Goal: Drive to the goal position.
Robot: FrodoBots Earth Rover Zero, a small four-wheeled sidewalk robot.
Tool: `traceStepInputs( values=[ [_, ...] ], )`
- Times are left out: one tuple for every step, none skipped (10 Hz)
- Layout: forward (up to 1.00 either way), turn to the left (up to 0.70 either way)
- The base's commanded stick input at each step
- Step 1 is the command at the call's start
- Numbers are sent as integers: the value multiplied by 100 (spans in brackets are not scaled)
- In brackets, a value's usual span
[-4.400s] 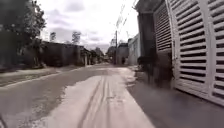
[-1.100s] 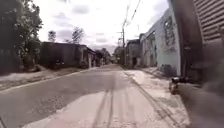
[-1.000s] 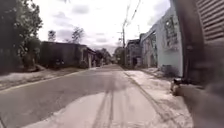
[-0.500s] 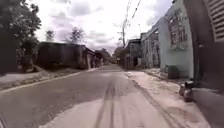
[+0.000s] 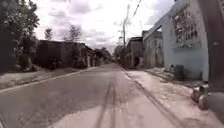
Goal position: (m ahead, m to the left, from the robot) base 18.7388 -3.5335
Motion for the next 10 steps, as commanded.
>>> traceStepInputs(
  values=[
    [70,1],
    [70,1],
    [70,1],
    [70,1],
    [70,1],
    [70,1],
    [70,1],
    [70,1],
    [70,1],
    [70,1]
  ],
)
